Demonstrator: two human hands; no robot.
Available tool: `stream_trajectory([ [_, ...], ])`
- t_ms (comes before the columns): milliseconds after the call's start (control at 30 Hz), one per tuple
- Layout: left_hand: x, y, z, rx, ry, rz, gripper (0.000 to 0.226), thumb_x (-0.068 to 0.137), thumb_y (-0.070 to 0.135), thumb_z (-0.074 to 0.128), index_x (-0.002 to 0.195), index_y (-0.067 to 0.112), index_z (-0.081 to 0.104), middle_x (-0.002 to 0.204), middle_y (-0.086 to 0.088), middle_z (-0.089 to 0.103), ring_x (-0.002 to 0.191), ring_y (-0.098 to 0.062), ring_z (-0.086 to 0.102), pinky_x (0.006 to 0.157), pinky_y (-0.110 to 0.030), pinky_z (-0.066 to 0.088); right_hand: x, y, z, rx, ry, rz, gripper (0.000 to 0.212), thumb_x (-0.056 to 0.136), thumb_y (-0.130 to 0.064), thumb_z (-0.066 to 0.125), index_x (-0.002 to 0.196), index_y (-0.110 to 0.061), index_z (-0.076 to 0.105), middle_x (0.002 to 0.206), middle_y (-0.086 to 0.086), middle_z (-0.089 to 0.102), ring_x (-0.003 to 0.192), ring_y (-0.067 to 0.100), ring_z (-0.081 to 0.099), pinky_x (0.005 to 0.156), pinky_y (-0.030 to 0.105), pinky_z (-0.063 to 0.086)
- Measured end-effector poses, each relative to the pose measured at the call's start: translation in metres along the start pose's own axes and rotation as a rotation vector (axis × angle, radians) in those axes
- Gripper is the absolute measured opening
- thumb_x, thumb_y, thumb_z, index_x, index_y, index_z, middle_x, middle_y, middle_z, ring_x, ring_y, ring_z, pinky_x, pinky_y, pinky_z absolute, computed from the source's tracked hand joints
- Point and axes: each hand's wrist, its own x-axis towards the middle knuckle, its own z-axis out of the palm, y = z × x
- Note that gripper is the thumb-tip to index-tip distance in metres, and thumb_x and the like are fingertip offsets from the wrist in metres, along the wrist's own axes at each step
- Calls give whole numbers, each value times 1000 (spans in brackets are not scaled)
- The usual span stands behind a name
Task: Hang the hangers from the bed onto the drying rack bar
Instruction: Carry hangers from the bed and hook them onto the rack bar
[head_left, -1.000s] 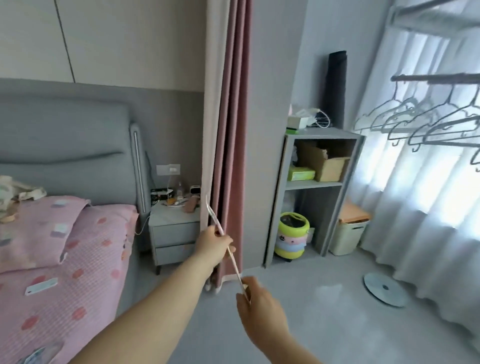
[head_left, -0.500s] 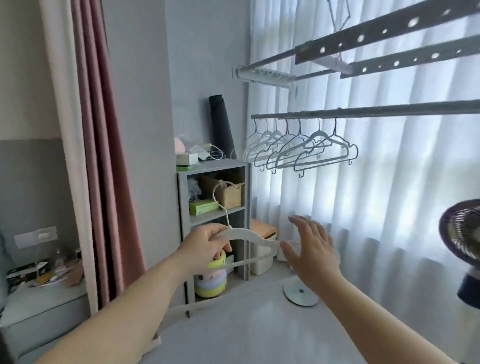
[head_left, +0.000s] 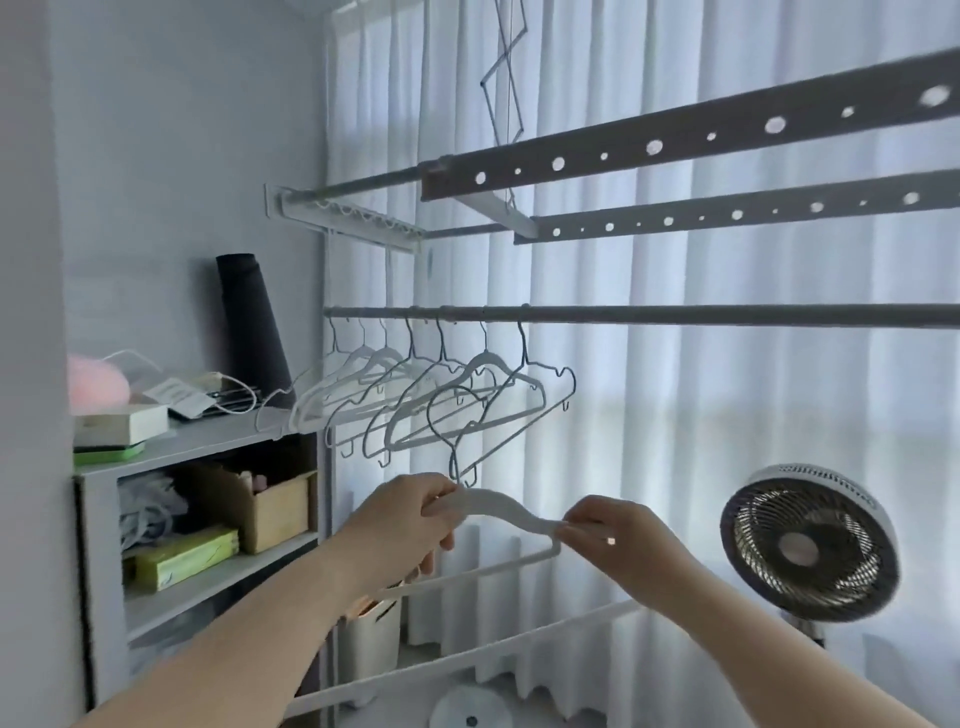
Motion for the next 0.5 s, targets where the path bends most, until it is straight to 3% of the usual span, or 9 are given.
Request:
stream_trajectory([
  [67, 30, 3, 3, 5, -18, 32, 21, 94, 21, 47, 78, 32, 55, 66, 6, 58, 38, -2, 48, 46, -19, 43, 20, 12, -5, -15, 31, 13, 27, 85, -37, 58, 58, -40, 52, 69, -13, 60, 77, 11, 58, 75, 28, 48],
  [200, 77, 15, 18, 7, -56, 94, 21, 94, 18, 45, 77, 26, 54, 64, 5, 56, 33, -1, 47, 40, -14, 42, 50, 37, -19, -85, 107, 27, 8, 88, -30, 56, 82, -31, 61, 79, -15, 60, 88, 11, 57, 75, 22, 39],
  [333, 126, 24, 28, 10, -28, 114, 26, 93, 10, 43, 73, 24, 53, 64, 2, 56, 30, -2, 47, 36, -15, 42, 84, 62, -37, -311, 229, 51, 30, 92, -28, 49, 121, -23, 53, 116, -10, 58, 115, 12, 50, 92, 21, 31],
  [500, 183, 38, 31, 44, 108, 109, 30, 94, 9, 36, 69, 18, 51, 64, -3, 57, 28, -3, 49, 33, -15, 42, 134, 82, -78, -524, 434, -13, 43, 93, -24, 45, 136, -20, 38, 142, -4, 38, 134, 18, 29, 108, 27, 18],
])
